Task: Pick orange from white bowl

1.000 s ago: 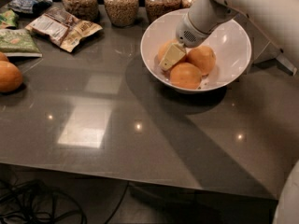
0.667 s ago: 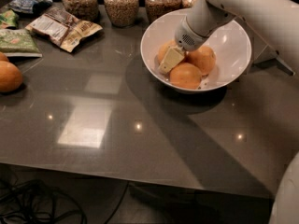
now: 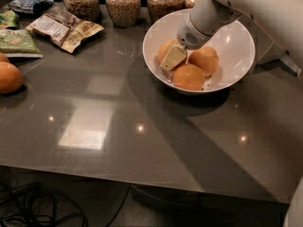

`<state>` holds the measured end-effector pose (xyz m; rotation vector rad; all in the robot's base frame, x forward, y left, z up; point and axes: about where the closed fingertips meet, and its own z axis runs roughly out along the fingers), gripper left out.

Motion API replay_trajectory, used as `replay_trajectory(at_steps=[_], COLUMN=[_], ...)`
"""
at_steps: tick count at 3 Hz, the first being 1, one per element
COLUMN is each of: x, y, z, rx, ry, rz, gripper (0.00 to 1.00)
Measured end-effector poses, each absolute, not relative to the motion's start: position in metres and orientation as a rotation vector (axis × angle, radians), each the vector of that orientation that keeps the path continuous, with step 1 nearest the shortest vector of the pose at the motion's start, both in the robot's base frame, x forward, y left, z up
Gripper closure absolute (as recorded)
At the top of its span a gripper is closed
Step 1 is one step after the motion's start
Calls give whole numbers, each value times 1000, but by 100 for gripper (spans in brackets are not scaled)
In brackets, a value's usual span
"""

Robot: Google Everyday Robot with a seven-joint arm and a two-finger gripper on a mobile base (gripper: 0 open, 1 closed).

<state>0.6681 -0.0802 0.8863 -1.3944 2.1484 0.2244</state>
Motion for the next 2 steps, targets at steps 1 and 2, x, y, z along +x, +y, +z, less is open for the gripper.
replay_trajectory(at_steps=[1,2], x=[664,652], y=[-78,-77], z=[916,948], rx=[-1368,-1354], ry=[2060,1955], rz=[246,281], gripper=[99,100])
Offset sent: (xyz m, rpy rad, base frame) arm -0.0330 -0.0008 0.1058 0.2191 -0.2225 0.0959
